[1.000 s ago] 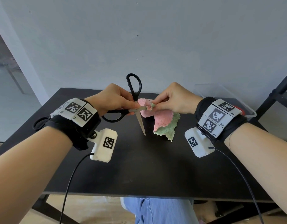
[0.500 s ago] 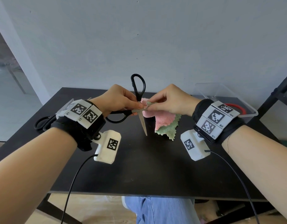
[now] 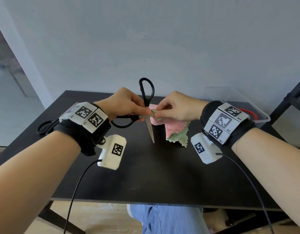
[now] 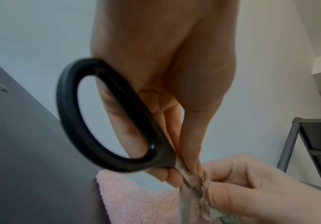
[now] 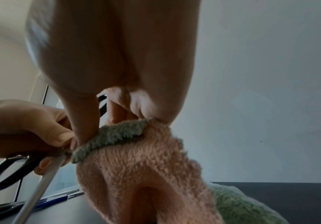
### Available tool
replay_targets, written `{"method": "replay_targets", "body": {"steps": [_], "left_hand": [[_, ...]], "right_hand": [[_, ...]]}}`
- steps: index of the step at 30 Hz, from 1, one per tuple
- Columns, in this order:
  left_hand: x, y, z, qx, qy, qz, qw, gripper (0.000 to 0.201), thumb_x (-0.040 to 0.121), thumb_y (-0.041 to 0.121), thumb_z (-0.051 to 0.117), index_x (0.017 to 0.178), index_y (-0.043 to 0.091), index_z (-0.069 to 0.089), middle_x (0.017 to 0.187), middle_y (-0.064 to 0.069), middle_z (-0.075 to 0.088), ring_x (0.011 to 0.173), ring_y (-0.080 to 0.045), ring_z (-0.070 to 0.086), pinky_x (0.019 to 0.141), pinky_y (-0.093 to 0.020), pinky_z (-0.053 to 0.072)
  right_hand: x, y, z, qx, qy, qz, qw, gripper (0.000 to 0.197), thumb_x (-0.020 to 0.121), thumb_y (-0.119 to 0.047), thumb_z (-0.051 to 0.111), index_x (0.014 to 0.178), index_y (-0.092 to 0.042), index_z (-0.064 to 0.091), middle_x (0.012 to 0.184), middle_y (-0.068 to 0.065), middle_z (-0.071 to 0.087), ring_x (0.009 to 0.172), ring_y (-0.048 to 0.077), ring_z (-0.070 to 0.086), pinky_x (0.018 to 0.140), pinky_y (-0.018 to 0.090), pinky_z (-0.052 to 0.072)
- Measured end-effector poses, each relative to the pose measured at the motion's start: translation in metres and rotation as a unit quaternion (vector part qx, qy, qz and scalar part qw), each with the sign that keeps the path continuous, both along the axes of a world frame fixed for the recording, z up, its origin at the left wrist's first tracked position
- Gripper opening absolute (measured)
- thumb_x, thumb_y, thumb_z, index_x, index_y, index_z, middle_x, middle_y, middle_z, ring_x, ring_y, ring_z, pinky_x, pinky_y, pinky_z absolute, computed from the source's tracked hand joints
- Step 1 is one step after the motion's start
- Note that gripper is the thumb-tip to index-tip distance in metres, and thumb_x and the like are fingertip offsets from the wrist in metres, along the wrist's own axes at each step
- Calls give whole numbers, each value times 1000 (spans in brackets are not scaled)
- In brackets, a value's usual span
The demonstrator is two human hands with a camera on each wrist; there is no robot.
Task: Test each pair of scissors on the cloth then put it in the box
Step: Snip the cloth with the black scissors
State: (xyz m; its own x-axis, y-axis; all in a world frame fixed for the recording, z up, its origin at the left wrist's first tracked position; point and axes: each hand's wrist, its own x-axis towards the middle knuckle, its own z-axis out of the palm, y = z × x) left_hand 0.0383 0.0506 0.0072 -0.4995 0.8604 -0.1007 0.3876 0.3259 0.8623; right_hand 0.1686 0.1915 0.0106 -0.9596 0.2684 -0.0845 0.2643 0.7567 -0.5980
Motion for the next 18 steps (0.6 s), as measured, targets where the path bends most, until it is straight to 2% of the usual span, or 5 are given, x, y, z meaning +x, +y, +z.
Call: {"method": "replay_targets", "body": {"steps": [2,6,8,13,18], "left_hand": [[-1,0,-2,-6,-2,-3,1000,18,74,19,80,72,3,73,71,-12,71,61,-8,61,57,-11,48],[-3,-2,-4,-13,0,-9,1000,18,75,19,79,76,1,74,80,-18,73,70,-14,64,73,-21,53],[-4,-3,-3,-13,-4,-8,1000,17,75,18,79,76,2,74,80,-18,73,69,-14,65,68,-17,54],[-4,-3,0,-7,-3,-2,1000,14,75,14,79,75,2,73,76,-17,72,62,-12,66,59,-13,51],[-7,-3,-2,-13,0,-3,1000,16,74,17,80,79,2,74,77,-15,73,64,-11,66,64,-16,54]], "right_hand": [[1,0,0,7,-4,3,1000,16,86,-23,68,91,-10,75,72,0,63,62,5,50,63,18,40],[4,4,-1,39,-20,5,999,11,88,-24,65,85,-20,74,75,3,60,69,15,46,67,28,38],[6,5,-1,49,-24,10,998,12,89,-25,63,81,-26,71,76,4,59,70,17,46,67,30,37],[8,12,-1,48,-20,12,999,12,90,-25,62,82,-24,71,77,5,57,72,18,46,70,32,37],[12,16,-3,37,-28,7,999,31,90,-28,62,59,-31,61,68,6,43,66,23,38,65,38,32]]}}
